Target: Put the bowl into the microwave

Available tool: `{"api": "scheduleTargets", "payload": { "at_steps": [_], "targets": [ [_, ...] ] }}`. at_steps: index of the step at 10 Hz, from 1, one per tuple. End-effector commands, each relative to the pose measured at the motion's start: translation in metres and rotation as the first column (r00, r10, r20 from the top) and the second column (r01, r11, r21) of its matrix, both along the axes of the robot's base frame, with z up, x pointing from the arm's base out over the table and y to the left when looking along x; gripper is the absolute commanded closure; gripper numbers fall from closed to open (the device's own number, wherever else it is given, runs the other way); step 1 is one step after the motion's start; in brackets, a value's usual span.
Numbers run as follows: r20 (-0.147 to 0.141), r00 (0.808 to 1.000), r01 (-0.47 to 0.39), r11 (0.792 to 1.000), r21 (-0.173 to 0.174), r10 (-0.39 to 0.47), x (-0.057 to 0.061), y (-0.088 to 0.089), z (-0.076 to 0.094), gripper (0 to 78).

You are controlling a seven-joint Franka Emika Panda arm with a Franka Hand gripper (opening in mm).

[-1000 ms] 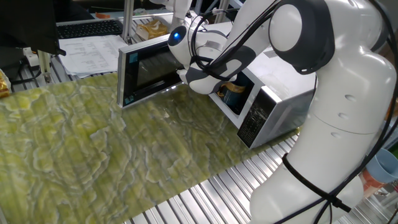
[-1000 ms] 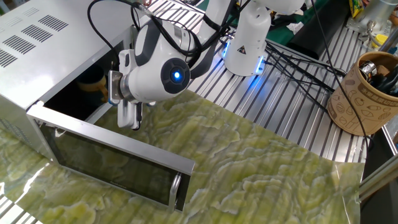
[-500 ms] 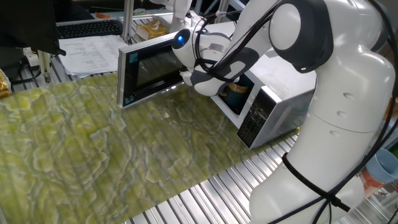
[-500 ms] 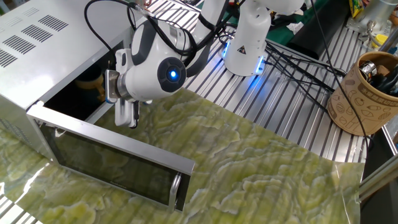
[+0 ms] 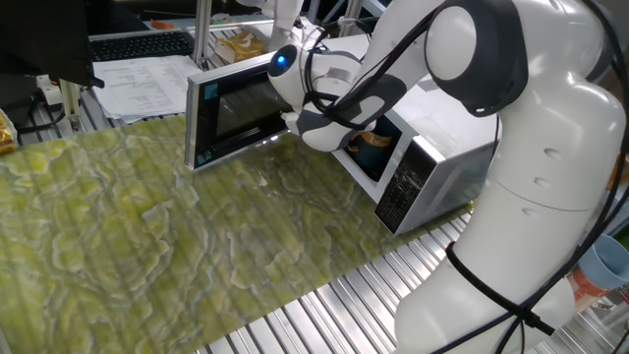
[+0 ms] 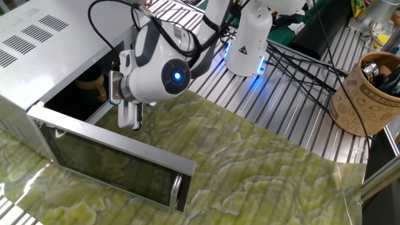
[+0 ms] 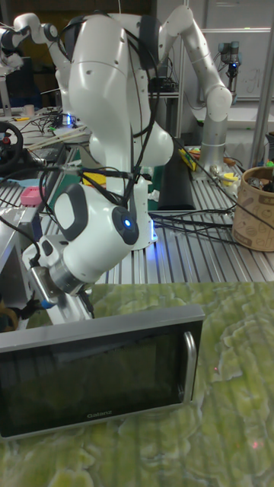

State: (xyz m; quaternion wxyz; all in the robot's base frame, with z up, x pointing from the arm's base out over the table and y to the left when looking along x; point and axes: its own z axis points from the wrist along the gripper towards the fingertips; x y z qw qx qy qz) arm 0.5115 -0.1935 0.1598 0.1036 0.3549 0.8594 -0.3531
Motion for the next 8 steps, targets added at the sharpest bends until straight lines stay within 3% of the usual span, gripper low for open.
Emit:
{"api": "scheduleTargets", "payload": {
  "at_steps": [1, 8],
  "targets": [
    [0.010, 1.000, 0.016, 1.000, -0.003, -0.016, 0.005, 0.009, 0.004, 76.4],
    [0.037, 0.999, 0.004, 1.000, -0.001, -0.004, 0.020, 0.003, -0.003, 76.4]
  ]
}}
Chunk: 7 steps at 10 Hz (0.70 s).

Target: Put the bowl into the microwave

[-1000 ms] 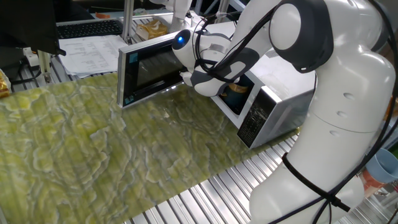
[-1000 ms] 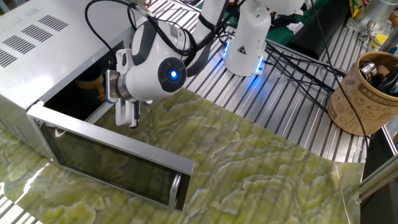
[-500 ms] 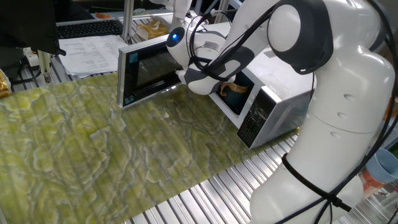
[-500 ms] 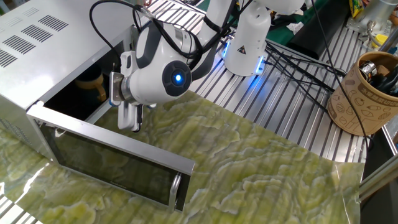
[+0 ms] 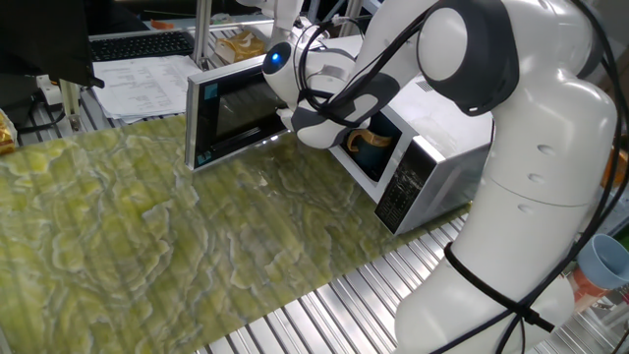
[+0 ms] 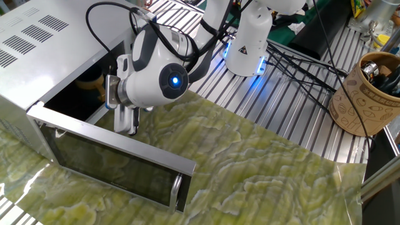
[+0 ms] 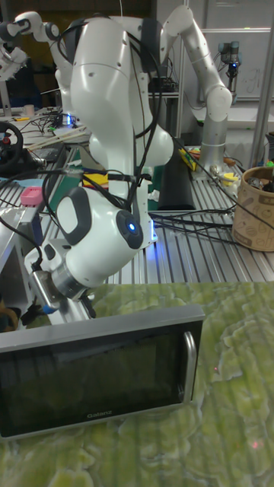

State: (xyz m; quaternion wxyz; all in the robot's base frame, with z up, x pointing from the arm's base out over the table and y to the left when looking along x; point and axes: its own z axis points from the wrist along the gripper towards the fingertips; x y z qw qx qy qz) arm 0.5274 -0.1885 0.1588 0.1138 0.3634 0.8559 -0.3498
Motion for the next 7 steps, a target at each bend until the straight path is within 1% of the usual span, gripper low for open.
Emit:
{"api": "scheduleTargets", "payload": {
  "at_steps": [1, 4, 5, 7],
  "targets": [
    [0.014, 1.000, -0.006, 1.000, 0.000, 0.006, 0.004, -0.002, -0.003, 76.4],
    [0.018, 1.000, -0.015, 1.000, -0.001, 0.015, 0.006, -0.005, -0.003, 76.4],
    [0.022, 1.000, -0.019, 1.000, 0.002, 0.019, 0.009, -0.008, -0.002, 76.4],
    [0.023, 0.999, -0.029, 1.000, 0.001, 0.029, 0.009, -0.013, -0.004, 76.4]
  ]
}}
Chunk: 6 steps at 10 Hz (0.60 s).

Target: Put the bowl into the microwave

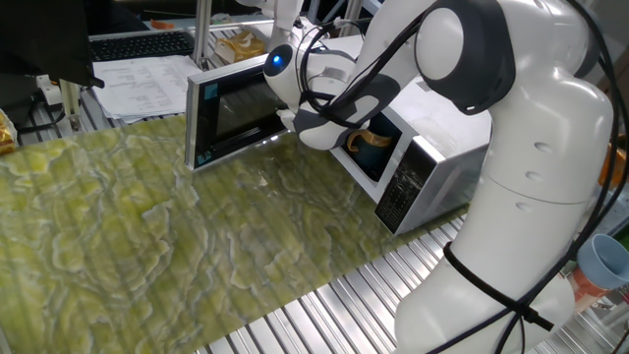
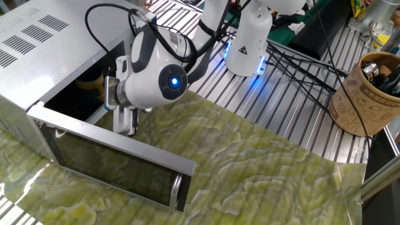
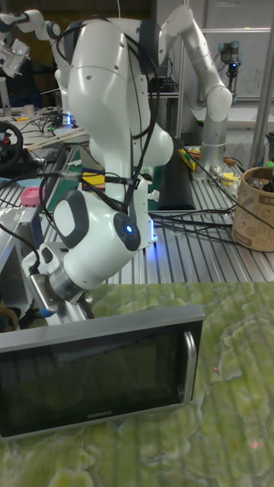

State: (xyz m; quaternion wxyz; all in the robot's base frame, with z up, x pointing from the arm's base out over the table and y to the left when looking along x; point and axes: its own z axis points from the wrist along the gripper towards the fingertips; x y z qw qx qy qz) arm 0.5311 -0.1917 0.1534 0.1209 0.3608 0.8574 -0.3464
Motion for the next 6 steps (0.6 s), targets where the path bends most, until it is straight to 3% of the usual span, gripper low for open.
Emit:
{"api": "scheduleTargets", "payload": {
  "at_steps": [1, 6],
  "targets": [
    [0.011, 1.000, -0.021, 1.000, 0.000, 0.021, 0.0046, -0.0135, -0.0004, 76.4],
    [0.007, 1.000, -0.022, 1.000, -0.002, 0.022, 0.0022, -0.0174, -0.0039, 76.4]
  ]
}}
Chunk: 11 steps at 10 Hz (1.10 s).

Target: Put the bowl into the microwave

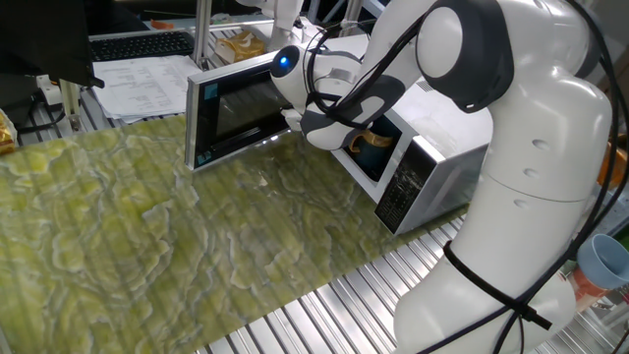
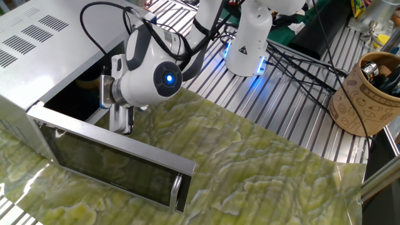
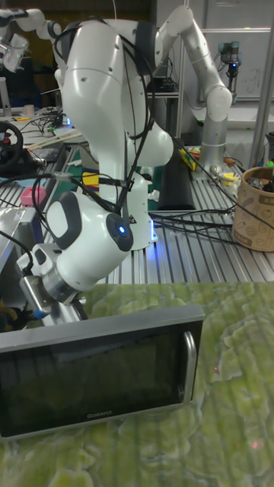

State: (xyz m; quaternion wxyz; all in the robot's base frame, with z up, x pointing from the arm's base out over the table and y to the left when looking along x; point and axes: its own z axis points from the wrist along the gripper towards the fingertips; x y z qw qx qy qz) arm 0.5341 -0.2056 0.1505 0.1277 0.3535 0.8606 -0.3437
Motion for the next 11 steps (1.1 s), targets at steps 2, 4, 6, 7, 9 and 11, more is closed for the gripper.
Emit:
{"api": "scheduleTargets", "payload": {
  "at_steps": [2, 4, 6, 7, 9, 11],
  "targets": [
    [-0.004, 1.000, 0.001, 1.000, -0.001, -0.001, -0.005, -0.002, -0.004, 76.4],
    [-0.017, 1.000, 0.003, 1.000, -0.002, -0.003, -0.011, 0.001, -0.008, 76.4],
    [-0.048, 0.999, -0.014, 1.000, -0.001, 0.013, -0.013, 0.002, -0.007, 76.4],
    [-0.053, 0.998, -0.017, 1.000, -0.001, 0.017, -0.013, 0.002, -0.006, 76.4],
    [-0.072, 0.997, -0.033, 0.999, 0.002, 0.033, -0.013, 0.001, -0.002, 76.4],
    [-0.107, 0.992, -0.070, 0.998, -0.006, 0.069, -0.014, -0.005, -0.003, 76.4]
  ]
}}
